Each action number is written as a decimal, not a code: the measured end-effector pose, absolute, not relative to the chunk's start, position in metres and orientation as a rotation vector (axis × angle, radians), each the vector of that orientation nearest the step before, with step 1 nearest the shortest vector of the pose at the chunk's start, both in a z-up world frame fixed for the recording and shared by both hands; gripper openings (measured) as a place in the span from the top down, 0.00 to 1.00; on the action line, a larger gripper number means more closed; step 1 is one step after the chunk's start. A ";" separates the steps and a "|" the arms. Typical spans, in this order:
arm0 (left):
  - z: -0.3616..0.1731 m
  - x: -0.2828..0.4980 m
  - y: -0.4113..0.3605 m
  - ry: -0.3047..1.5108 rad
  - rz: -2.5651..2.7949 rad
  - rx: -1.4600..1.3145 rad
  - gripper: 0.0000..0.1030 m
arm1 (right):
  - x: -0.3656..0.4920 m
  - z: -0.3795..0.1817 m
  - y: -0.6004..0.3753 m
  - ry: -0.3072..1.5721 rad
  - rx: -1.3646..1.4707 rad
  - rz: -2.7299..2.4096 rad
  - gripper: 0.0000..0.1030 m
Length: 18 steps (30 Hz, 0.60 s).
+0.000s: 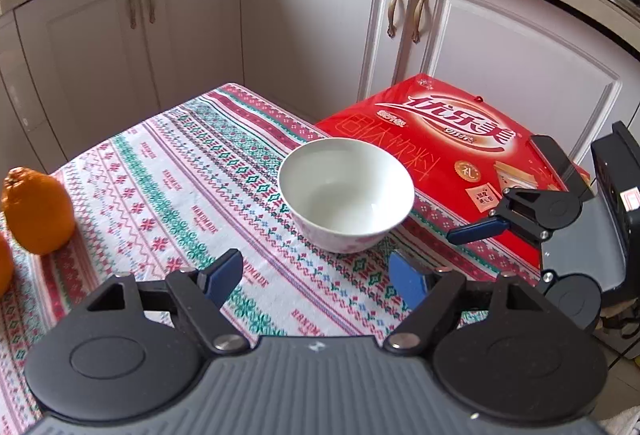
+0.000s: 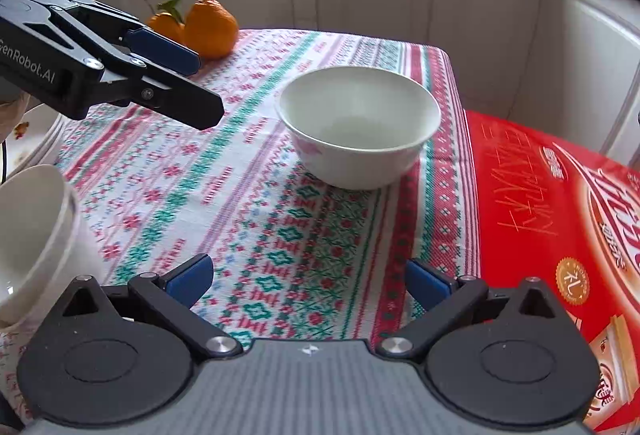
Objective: Organize plates and bowls
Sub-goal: 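Open the left gripper and withdraw it from the stacked bowls, then grasp the rim of the remaining pink-flowered white bowl with the left gripper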
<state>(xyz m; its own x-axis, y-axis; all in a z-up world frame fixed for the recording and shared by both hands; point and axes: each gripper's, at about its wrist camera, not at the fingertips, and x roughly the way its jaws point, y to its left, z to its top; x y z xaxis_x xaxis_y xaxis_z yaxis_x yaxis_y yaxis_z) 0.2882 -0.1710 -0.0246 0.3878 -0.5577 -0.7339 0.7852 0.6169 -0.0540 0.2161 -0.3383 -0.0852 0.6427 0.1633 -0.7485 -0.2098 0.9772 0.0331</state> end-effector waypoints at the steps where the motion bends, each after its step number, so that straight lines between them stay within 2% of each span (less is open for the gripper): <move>1: -0.026 0.291 -0.174 0.794 -0.879 0.324 0.23 | 0.218 -0.088 -0.340 0.851 -0.053 0.206 0.00; 18: -0.037 0.312 -0.200 0.811 -0.926 0.300 0.23 | 0.222 -0.094 -0.342 0.846 -0.101 0.148 0.00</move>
